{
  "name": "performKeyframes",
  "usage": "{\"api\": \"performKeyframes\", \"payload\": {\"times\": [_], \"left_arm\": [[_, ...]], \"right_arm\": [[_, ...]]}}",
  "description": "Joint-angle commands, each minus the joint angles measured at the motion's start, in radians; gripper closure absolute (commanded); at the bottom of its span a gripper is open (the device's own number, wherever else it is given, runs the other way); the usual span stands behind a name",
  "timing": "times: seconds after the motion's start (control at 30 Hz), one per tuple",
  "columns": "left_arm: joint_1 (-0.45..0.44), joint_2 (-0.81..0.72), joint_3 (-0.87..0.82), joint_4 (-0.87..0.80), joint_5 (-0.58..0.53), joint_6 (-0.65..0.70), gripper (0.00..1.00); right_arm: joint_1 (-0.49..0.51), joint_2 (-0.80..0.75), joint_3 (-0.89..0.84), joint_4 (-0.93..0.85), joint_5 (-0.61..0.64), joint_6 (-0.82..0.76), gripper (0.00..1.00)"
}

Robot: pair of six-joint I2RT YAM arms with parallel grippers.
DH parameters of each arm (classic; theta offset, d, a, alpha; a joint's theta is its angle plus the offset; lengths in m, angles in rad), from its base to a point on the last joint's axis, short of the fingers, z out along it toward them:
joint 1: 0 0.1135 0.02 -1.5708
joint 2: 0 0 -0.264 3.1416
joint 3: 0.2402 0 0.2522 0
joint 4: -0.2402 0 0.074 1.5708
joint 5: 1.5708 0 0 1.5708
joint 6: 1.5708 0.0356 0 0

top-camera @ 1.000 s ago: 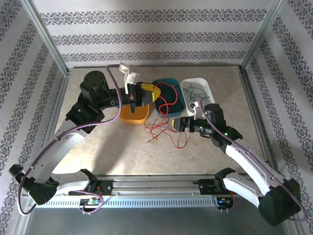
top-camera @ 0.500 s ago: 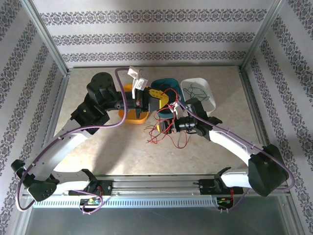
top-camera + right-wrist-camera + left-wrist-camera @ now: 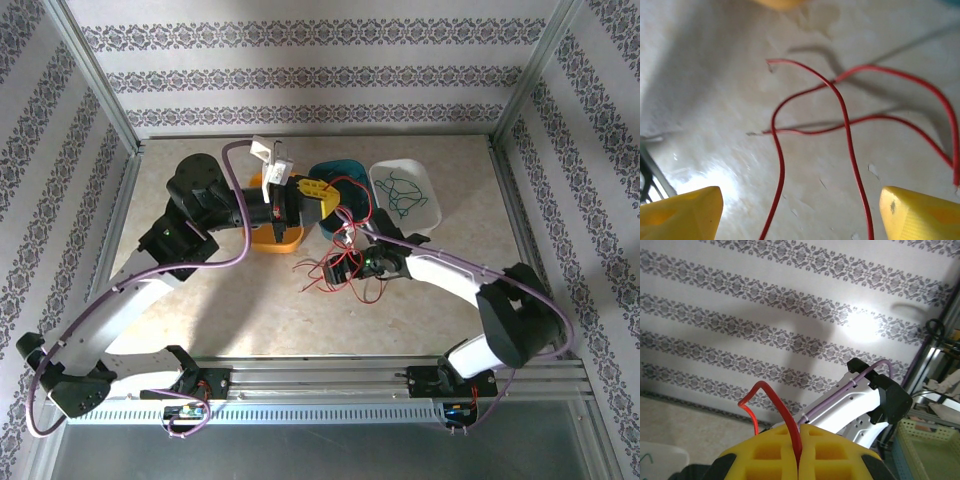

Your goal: Untangle the cables

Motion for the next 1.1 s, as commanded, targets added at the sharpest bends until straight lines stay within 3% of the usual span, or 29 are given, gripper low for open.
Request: {"api": "performKeyframes", "payload": {"times": [0.0,0.17,0.27,0.5,0.87,1.07], "left_arm": [[-0.013,-0.029,-0.049,-0.021,-0.098,0.056,1.0],[-0.012,-0.085,-0.203,-0.028,-0.267,0.044,1.0],[-0.011,-0.11,-0.273,-0.022,-0.31,0.031,1.0],[-0.011,-0.118,-0.309,-0.001,-0.317,0.019,1.0],[-0.011,-0.112,-0.347,-0.004,-0.333,0.024,1.0],[0.007,-0.192,-0.454,0.056,-0.565,0.013,1.0]], "right_arm": [[0.024,0.054,0.061,-0.084,0.09,-0.035,0.19],[0.035,0.105,0.092,-0.103,0.148,-0.026,0.19],[0.059,0.128,0.104,-0.123,0.167,-0.039,0.19],[0.163,0.19,0.144,-0.158,0.212,-0.086,0.19],[0.241,0.215,0.2,-0.186,0.265,-0.166,0.19],[0.232,0.152,0.158,-0.161,0.344,-0.158,0.18]]}}
